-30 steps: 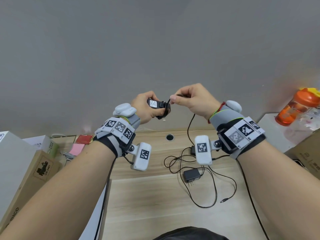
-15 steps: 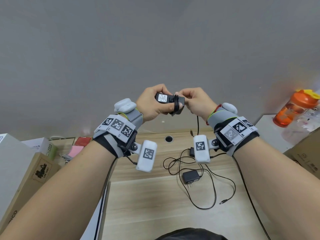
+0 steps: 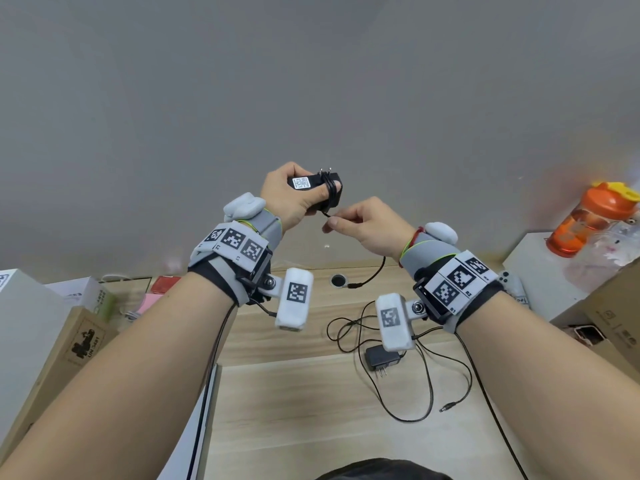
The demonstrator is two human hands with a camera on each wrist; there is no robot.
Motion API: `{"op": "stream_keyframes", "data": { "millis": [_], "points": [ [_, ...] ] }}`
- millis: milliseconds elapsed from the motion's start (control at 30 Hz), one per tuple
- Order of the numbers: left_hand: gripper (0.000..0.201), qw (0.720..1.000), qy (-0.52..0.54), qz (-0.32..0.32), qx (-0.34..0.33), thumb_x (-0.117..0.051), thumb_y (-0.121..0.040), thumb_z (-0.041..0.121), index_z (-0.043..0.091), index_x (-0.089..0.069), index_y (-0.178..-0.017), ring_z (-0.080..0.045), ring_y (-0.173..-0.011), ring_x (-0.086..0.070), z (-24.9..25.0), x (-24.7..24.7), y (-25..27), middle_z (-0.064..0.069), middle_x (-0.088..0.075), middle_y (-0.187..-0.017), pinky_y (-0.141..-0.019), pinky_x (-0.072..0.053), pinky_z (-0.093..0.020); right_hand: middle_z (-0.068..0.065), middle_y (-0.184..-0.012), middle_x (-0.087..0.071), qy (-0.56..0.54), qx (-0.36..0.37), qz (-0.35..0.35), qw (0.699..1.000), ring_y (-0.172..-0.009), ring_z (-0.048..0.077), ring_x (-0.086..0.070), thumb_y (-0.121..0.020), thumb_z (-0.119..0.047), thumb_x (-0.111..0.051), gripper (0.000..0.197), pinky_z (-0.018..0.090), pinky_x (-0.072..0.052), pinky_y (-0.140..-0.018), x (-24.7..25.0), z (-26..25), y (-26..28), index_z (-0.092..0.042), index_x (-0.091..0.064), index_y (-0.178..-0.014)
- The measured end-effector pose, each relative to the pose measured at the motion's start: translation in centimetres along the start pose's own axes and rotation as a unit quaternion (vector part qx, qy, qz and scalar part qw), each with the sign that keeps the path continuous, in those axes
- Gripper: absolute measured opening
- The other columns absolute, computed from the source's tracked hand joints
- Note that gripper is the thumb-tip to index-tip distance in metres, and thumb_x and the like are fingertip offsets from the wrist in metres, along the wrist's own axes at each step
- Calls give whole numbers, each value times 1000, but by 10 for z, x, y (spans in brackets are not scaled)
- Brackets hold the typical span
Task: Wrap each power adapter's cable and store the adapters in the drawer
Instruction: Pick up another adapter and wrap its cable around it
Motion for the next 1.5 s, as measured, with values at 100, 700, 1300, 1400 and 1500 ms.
{"op": "stream_keyframes", "data": {
  "millis": [100,700,1300,1400,1500],
  "points": [
    [36,999,-45,7,10,-86,-73,17,13,-51,-76,-24,-68,-63,-11,10,-2,-8,-62,-76,-64,-58,-37,-6,-60,-51,-8,2,5,1000,-57,6,-40,-94,-33,-64,21,22,-33,-58,8,-7,4,-19,-79,-91],
    [35,976,-94,-194,-13,-85,-73,11,10,-51,-79,-23,-65,-59,-2,-17,22,-14,-62,-77,-60,-53,-33,-15,-52,-51,-75,16,94,993,-47,0,-39,-91,-27,-69,20,11,-33,-50,45,-4,-1,-20,-68,-72],
    [21,976,186,-39,102,-63,-95,24,16,-66,-114,-21,-83,-65,-11,-9,11,-8,-66,-103,-64,-55,-29,-2,-55,-55,10,-21,34,999,-39,2,-41,-97,-31,-56,33,23,-37,-54,-5,4,5,-8,-73,-81],
    [13,972,191,-36,133,-51,-101,20,16,-62,-108,-27,-77,-63,-14,-6,9,-13,-65,-97,-60,-55,-27,-1,-54,-64,2,-29,41,999,-42,7,-53,-97,-26,-57,33,22,-46,-53,0,-2,9,-8,-70,-74],
    [15,971,184,-41,146,-47,-103,19,13,-60,-108,-28,-75,-62,-15,-6,9,-15,-65,-95,-57,-55,-26,5,-68,-74,-60,-20,45,997,-54,17,-69,-96,-17,-58,14,22,-53,-53,2,-8,13,-5,-66,-93]
  ]
}}
Point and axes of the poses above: each hand's wrist, its own y-axis away from the middle knuckle, its own x-axis out of the back of the hand, z = x × y, the point moved 4 cm from there along -y, towards the middle knuckle
